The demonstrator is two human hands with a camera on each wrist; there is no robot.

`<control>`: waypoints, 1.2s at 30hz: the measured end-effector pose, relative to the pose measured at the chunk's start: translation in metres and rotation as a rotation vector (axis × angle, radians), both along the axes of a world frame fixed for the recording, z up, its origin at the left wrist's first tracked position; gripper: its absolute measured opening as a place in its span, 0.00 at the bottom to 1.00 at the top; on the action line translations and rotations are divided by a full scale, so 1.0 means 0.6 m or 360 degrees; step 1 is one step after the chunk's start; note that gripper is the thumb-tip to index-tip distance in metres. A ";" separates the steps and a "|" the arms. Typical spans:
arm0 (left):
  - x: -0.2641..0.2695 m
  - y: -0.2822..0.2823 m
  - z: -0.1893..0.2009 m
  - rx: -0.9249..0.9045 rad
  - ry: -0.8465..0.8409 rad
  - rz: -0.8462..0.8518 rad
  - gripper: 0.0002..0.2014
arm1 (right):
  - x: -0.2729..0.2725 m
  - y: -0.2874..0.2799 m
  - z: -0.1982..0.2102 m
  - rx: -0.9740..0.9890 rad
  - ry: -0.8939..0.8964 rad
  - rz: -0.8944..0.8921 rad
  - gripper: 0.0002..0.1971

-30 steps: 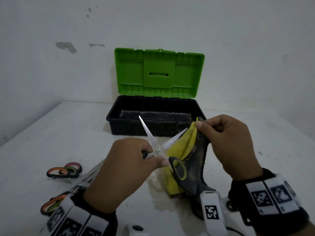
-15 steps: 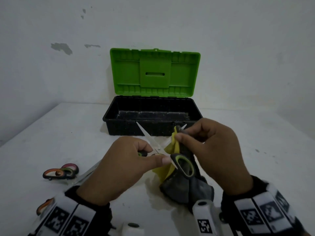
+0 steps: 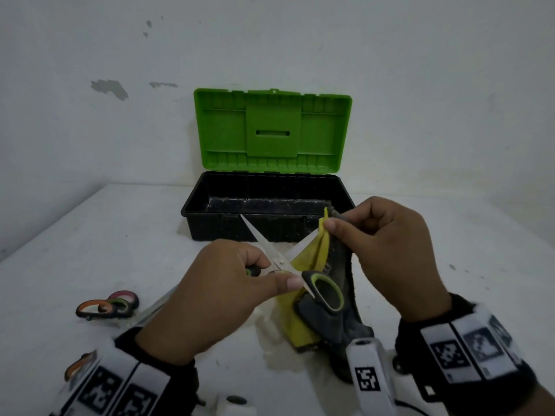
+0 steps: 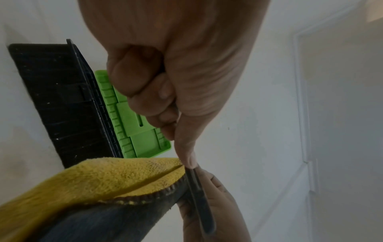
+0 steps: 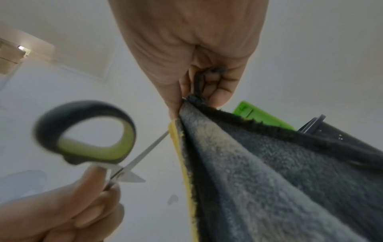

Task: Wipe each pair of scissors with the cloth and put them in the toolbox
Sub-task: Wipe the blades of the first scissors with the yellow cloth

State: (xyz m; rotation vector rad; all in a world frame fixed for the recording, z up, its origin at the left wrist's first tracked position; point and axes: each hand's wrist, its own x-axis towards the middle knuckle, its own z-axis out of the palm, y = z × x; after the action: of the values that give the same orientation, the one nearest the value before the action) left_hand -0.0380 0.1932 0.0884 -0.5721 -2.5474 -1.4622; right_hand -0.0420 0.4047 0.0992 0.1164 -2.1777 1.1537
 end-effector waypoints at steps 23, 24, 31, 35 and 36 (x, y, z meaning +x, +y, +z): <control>-0.043 -0.018 -0.001 -0.0396 0.0065 0.0199 0.17 | 0.017 -0.010 -0.024 0.0081 -0.0875 0.0897 0.07; -0.043 -0.022 0.000 -0.0318 0.0017 0.0211 0.17 | 0.019 -0.014 -0.024 0.0050 -0.0837 0.0864 0.07; -0.038 -0.012 -0.022 0.1245 -0.0488 0.0112 0.10 | 0.033 -0.042 -0.039 -0.0462 -0.0701 0.0778 0.05; -0.027 0.023 -0.040 0.1768 -0.0674 0.0150 0.14 | 0.040 -0.072 -0.045 -0.0653 -0.0662 0.0777 0.04; -0.025 0.028 -0.043 0.1802 -0.0705 0.0153 0.15 | 0.042 -0.078 -0.046 -0.0652 -0.0664 0.0773 0.04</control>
State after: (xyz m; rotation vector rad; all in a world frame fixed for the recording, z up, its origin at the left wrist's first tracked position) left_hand -0.0530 0.2102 0.0625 0.0722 -1.4407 -2.7730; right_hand -0.0168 0.3578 0.0719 0.2537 -2.2710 2.0314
